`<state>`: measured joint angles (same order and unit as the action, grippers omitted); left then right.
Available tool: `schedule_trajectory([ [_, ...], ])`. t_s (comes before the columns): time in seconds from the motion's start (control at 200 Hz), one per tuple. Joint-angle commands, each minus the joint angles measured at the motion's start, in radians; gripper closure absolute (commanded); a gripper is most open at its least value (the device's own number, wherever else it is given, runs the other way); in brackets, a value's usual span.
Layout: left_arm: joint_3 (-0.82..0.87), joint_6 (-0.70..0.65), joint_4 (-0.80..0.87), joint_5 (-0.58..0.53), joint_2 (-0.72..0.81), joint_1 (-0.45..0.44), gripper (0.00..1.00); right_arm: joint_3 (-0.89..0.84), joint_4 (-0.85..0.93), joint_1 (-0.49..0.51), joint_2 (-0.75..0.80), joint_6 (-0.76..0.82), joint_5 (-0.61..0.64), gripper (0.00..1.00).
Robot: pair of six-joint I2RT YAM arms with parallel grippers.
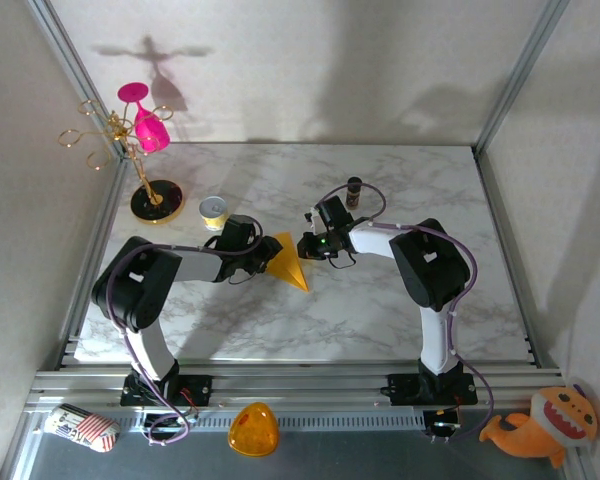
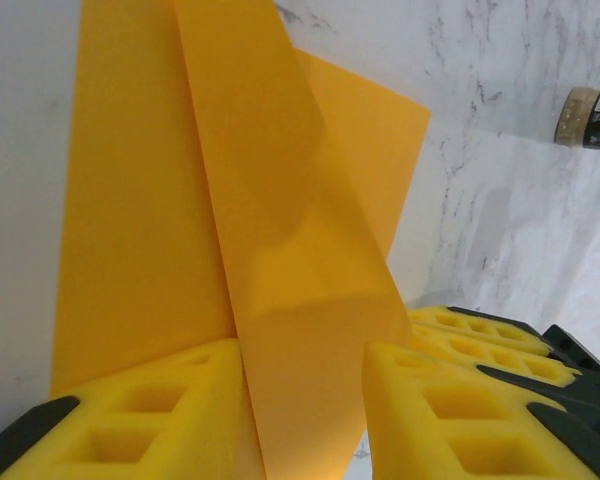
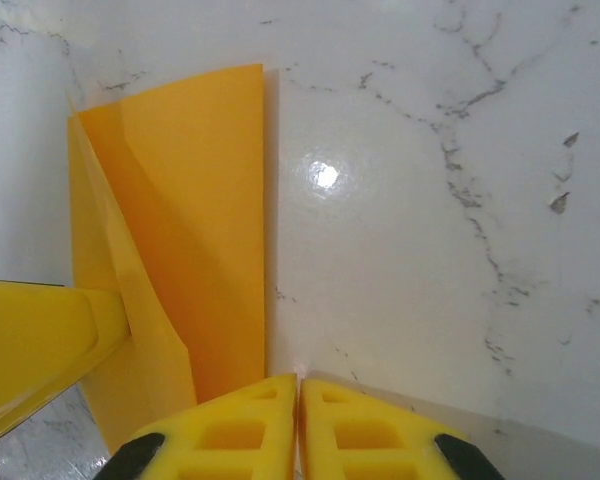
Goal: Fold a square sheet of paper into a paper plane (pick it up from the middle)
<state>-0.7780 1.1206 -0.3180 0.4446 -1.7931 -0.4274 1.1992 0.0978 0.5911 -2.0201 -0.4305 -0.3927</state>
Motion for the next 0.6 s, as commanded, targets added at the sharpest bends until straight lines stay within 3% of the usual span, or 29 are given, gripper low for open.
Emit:
schedule_trajectory([
  [0.0,0.006,-0.021,0.041,-0.027,0.032,0.009,0.63,-0.011,0.021,0.004,-0.018,0.006,0.038,0.87],
  [0.125,0.005,-0.022,0.036,-0.017,0.061,0.006,0.64,-0.043,-0.025,0.004,0.066,0.002,0.038,0.81],
  [0.29,0.008,-0.038,0.084,-0.043,0.111,0.007,0.63,-0.074,-0.049,0.017,0.126,0.033,0.04,0.64],
  [0.591,0.002,-0.048,0.101,-0.049,0.07,0.007,0.61,-0.006,0.036,0.051,0.031,0.072,0.062,0.62],
])
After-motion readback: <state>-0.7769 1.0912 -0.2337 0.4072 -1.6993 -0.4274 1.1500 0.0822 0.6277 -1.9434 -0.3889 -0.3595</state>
